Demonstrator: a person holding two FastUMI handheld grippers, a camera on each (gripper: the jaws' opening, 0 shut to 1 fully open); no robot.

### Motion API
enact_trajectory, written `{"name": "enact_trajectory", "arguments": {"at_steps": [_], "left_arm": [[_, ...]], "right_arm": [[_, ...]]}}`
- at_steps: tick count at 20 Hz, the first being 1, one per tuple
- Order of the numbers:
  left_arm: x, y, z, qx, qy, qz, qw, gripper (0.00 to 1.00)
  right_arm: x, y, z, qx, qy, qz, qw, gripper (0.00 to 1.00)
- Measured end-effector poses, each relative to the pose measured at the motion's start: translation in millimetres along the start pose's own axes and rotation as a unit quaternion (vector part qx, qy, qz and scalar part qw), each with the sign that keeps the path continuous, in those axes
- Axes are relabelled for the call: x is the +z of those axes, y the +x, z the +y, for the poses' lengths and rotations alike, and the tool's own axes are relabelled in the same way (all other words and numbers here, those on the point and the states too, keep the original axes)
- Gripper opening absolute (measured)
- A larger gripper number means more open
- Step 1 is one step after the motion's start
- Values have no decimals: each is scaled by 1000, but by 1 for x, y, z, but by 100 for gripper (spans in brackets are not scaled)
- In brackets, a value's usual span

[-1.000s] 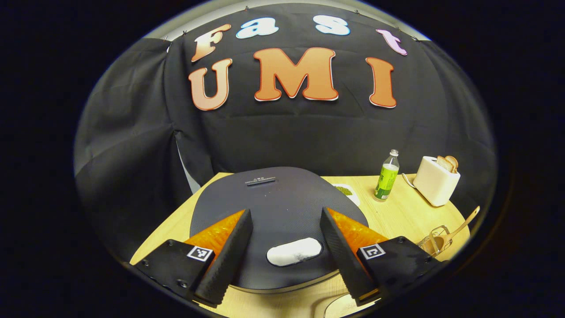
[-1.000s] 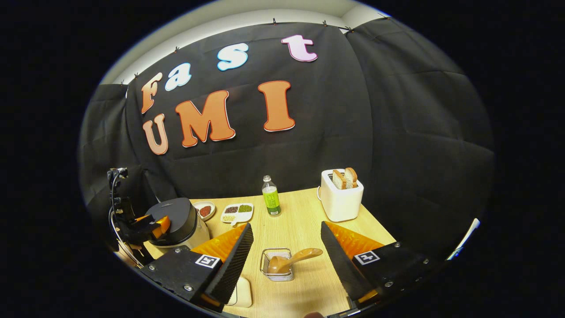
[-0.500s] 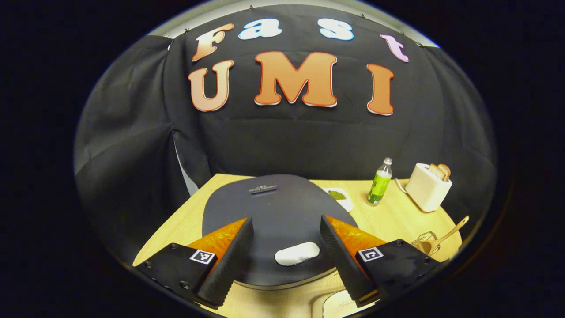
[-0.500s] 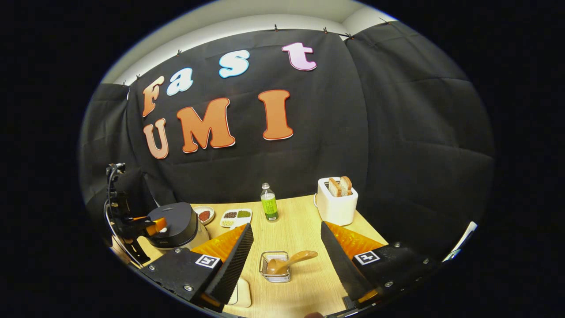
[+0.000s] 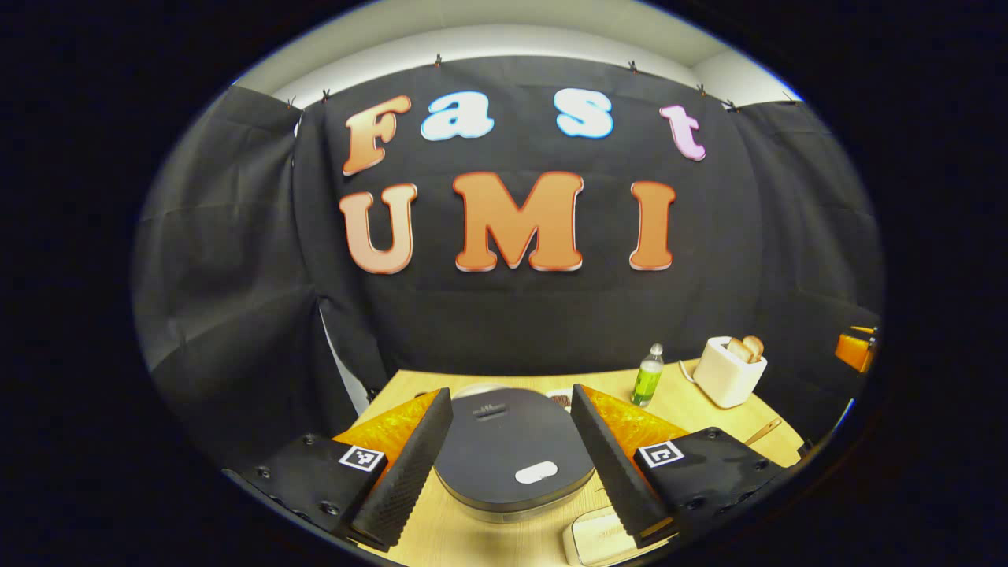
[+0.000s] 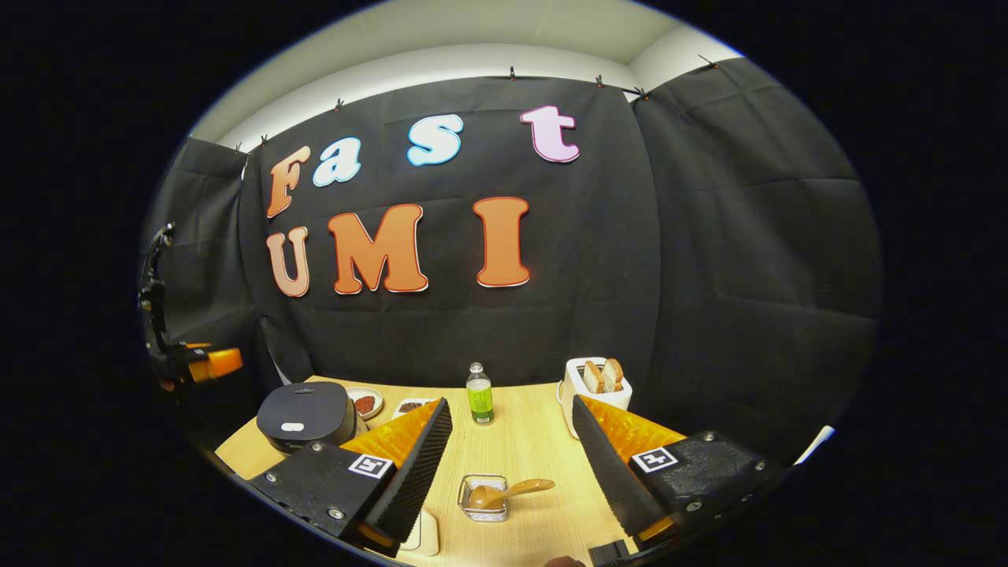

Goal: Close the left gripper, press the button to open the rice cooker; take a wooden spoon from the chopstick holder with the right hand, scoop a spoonful of rice and pour it into the rice cooker, then put the wooden spoon back into the chopstick holder.

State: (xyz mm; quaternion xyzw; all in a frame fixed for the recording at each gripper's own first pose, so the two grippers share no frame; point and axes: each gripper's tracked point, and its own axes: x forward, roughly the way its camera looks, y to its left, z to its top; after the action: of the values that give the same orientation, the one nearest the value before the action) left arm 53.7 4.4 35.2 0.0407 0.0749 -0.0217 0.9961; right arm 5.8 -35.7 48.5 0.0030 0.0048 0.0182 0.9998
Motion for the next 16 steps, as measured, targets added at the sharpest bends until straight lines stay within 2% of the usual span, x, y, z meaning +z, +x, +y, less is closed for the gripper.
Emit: {"name": "enact_trajectory", "arguments": {"at_steps": [3,7,12,16], "left_arm": [[40,-30,11,4,9,-31,999,95],[60,-51,21,5,-20,-50,999,100],[53,-53,43,31,-13,-47,998,100],[49,-52,46,28,-17,-43,999,100]], "right_arm": [[12,-5,-2,-5,-16,-12,1000,95],[18,-7,3,-2,-16,-19,1000,95],[16,-6,10,1,-17,-15,1000,95],[18,-6,17,6,-7,-15,1000,95]]}}
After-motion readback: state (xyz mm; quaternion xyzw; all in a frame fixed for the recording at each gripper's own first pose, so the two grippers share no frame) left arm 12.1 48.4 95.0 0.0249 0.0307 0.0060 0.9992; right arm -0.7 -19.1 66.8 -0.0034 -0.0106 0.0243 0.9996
